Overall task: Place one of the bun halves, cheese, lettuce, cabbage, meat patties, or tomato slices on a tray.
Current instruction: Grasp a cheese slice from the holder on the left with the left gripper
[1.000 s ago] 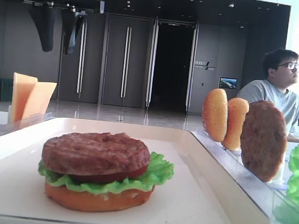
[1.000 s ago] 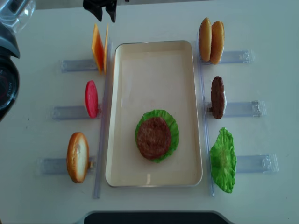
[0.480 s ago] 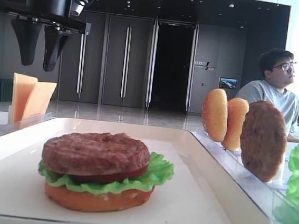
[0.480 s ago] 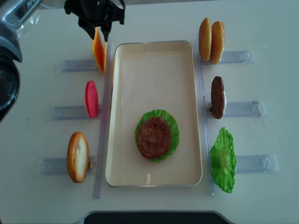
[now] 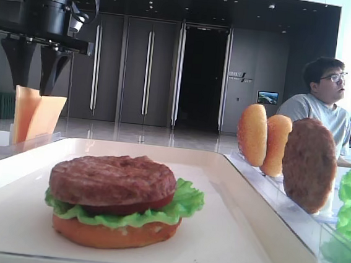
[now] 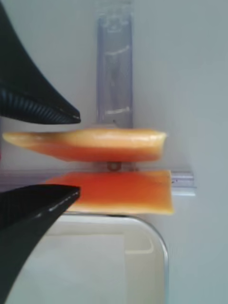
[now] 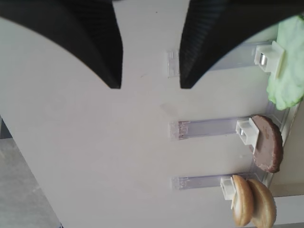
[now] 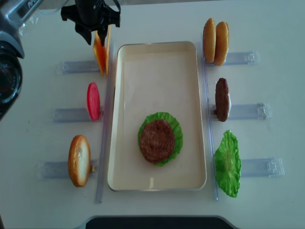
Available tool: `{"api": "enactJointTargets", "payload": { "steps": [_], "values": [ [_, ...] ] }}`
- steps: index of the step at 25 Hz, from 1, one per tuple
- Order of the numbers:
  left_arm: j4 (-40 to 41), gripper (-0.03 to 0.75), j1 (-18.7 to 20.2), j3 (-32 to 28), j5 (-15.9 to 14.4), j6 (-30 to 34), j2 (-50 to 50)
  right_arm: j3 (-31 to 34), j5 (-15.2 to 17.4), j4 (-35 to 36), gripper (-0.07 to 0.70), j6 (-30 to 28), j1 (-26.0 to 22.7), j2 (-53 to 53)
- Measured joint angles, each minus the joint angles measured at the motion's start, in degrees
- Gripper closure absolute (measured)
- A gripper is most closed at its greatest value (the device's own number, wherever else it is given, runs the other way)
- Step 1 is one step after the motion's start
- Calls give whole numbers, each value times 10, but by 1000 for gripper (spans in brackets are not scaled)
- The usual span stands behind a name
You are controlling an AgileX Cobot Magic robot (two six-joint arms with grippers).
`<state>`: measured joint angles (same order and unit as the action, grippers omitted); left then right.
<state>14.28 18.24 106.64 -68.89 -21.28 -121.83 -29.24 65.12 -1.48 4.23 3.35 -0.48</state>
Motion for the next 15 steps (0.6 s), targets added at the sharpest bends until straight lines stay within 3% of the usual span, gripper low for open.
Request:
{"api": "enactJointTargets", "payload": {
  "steps": [15],
  "values": [
    [-11, 391, 0, 0, -8, 22, 9, 0, 0, 0, 352, 0, 0, 0]
  ]
}}
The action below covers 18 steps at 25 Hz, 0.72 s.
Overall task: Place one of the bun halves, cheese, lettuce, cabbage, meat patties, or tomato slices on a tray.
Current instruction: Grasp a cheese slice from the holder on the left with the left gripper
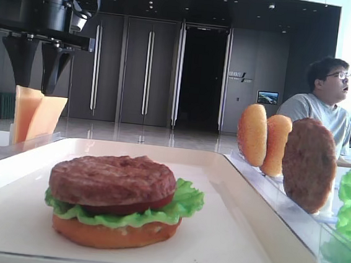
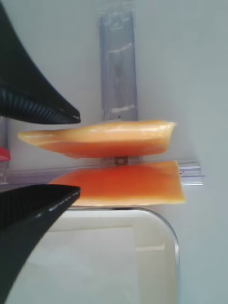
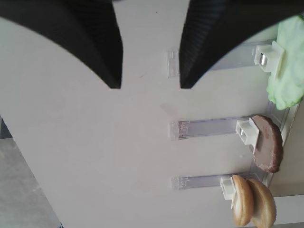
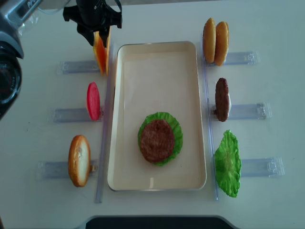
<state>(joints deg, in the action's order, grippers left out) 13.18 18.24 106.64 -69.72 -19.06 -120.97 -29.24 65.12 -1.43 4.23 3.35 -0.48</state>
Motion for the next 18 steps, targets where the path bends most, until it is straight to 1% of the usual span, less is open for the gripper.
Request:
{"api": "enactJointTargets", "payload": {
  "steps": [9, 15, 18],
  "values": [
    [-13, 391, 0, 7, 1, 4, 12, 0, 0, 0, 352, 0, 0, 0],
    [-42, 391, 0, 7, 32, 4, 12, 0, 0, 0, 352, 0, 0, 0],
    [-43, 391, 0, 7, 33, 4, 12, 0, 0, 0, 352, 0, 0, 0]
  ]
}}
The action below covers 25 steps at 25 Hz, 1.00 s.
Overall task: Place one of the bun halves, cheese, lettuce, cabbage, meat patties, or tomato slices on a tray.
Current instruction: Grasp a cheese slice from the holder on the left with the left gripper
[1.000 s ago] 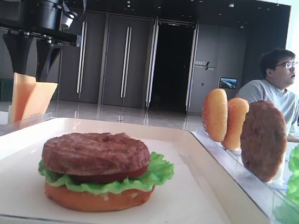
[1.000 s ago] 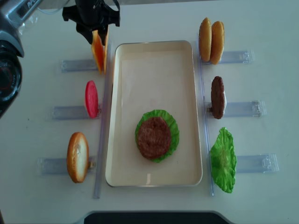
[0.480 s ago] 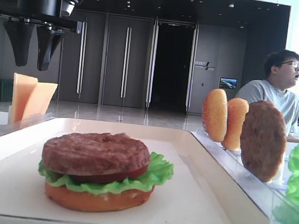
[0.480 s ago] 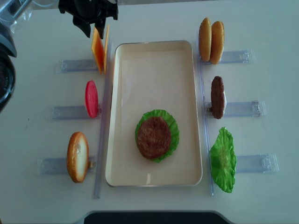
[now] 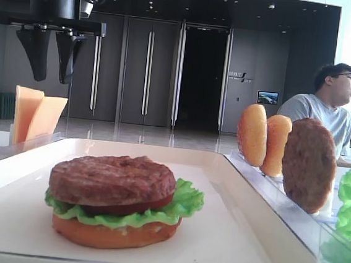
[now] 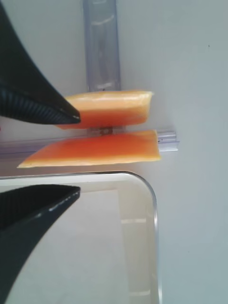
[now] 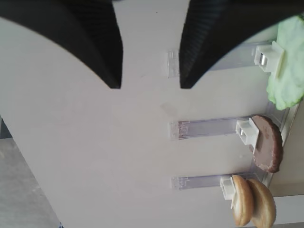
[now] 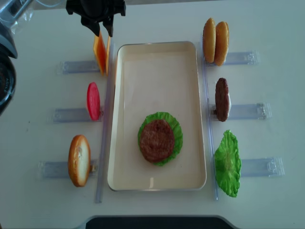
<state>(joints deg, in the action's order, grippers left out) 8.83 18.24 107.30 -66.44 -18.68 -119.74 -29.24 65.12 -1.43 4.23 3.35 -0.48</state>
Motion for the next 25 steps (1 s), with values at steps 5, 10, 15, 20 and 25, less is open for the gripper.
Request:
{"api": "enactJointTargets", "payload": {
  "steps": [5, 10, 15, 20, 25],
  "values": [
    [0, 391, 0, 0, 5, 0, -2, 0, 0, 0, 352, 0, 0, 0],
    [0, 391, 0, 0, 10, 0, -18, 0, 0, 0, 352, 0, 0, 0],
    [1, 391, 0, 0, 18, 0, -27, 0, 0, 0, 352, 0, 0, 0],
    [2, 391, 0, 0, 19, 0, -41, 0, 0, 0, 352, 0, 0, 0],
    [9, 391, 0, 0, 19, 0, -46, 0, 0, 0, 352, 0, 0, 0]
  ]
}}
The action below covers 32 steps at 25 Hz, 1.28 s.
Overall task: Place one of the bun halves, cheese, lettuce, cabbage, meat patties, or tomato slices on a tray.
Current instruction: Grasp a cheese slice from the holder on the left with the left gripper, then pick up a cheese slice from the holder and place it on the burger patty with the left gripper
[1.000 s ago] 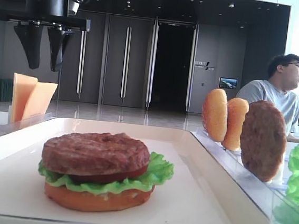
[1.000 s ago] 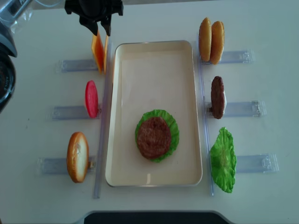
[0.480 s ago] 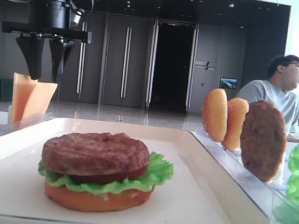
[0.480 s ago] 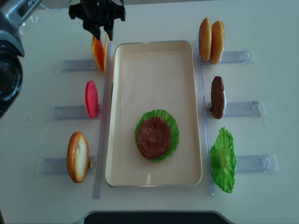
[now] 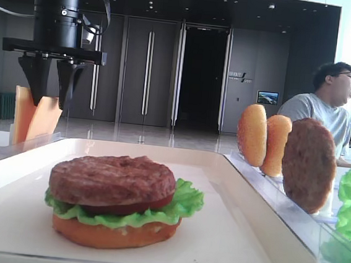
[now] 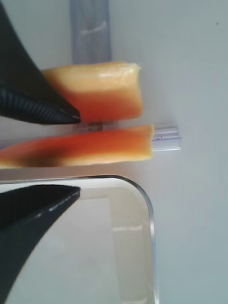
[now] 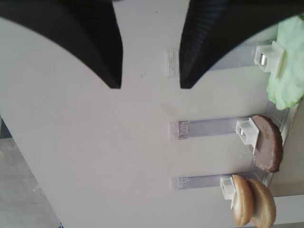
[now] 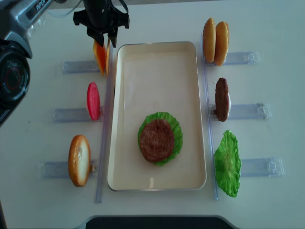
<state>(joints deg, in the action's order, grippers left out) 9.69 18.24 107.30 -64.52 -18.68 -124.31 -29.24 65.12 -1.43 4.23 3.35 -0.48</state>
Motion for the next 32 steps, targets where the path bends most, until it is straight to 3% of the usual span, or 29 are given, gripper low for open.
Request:
{"api": "enactJointTargets", "payload": {
  "steps": [11, 13, 19, 25, 32],
  "values": [
    [7, 402, 0, 0, -1, 0, -4, 0, 0, 0, 352, 0, 0, 0],
    [7, 444, 0, 0, -1, 0, -6, 0, 0, 0, 352, 0, 0, 0],
    [8, 671, 0, 0, -10, 0, -6, 0, 0, 0, 352, 0, 0, 0],
    [6, 680, 0, 12, -28, 2, 5, 0, 0, 0, 352, 0, 0, 0],
    [1, 680, 0, 71, -54, 19, 71, 0, 0, 0, 352, 0, 0, 0]
  ]
}}
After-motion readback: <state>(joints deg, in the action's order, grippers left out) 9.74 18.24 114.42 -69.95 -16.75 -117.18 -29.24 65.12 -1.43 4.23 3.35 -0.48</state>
